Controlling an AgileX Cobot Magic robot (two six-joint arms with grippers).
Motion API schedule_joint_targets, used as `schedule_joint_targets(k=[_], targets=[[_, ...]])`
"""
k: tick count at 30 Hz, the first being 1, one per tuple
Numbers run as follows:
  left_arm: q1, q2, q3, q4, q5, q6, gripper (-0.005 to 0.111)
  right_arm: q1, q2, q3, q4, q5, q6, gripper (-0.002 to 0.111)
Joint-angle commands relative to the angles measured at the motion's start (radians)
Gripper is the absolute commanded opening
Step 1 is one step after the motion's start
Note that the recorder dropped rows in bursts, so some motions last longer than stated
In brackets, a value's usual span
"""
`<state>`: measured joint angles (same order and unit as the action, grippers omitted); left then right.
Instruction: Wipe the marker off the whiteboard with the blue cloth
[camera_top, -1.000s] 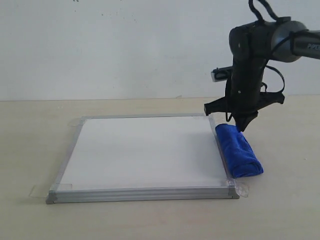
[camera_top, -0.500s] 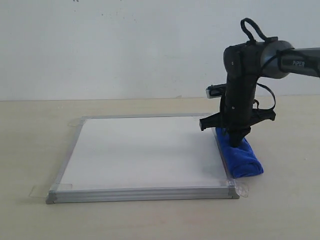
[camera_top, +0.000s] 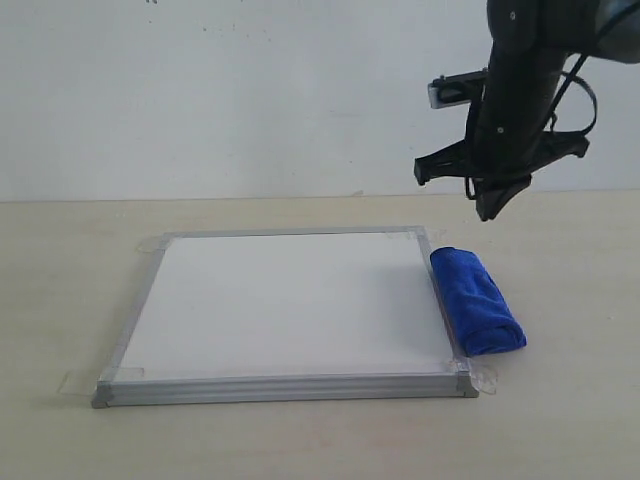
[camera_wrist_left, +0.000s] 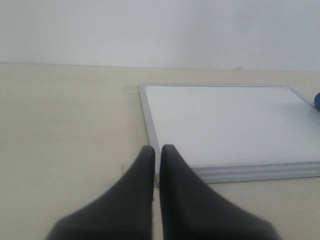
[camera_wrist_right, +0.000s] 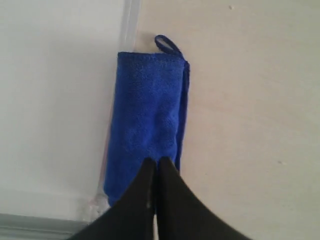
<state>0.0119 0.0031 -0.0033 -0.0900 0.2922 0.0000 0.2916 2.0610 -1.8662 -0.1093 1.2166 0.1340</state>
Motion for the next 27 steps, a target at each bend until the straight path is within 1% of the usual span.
schedule_joint_targets(k=[1,5,6,8,9,16,22,25,27], targets=[[-0.002,-0.003,0.003,0.001,-0.003,0.0,0.004,-0.004,-0.123,0.113,-0.094,0.005,-0.003,0.0],[-0.002,-0.003,0.003,0.001,-0.003,0.0,0.004,-0.004,-0.251,0.282,-0.192,0.005,0.057,0.0],[-0.002,-0.003,0.003,0.001,-0.003,0.0,0.004,-0.004,-0.296,0.354,-0.221,0.005,0.08,0.0],[-0.002,-0.003,0.003,0.001,-0.003,0.0,0.004,-0.004,-0.368,0.438,-0.234,0.005,0.118,0.0],[-0.002,-0.003,0.003,0.001,-0.003,0.0,0.004,-0.004,-0.411,0.502,-0.236,-0.024,0.138,0.0],[-0.002,-0.003,0.003,0.001,-0.003,0.0,0.004,-0.004,-0.722,0.878,-0.236,-0.254,0.229,0.0],[-0.002,-0.003,0.003,0.001,-0.003,0.0,0.004,-0.004,-0.988,1.191,-0.158,-0.411,0.274,0.0],[-0.002,-0.003,0.003,0.001,-0.003,0.0,0.004,-0.004,-1.129,1.296,-0.127,-0.427,0.284,0.0],[-0.002,-0.003,0.003,0.001,-0.003,0.0,0.004,-0.004,-1.204,1.307,-0.113,-0.425,0.284,0.0]])
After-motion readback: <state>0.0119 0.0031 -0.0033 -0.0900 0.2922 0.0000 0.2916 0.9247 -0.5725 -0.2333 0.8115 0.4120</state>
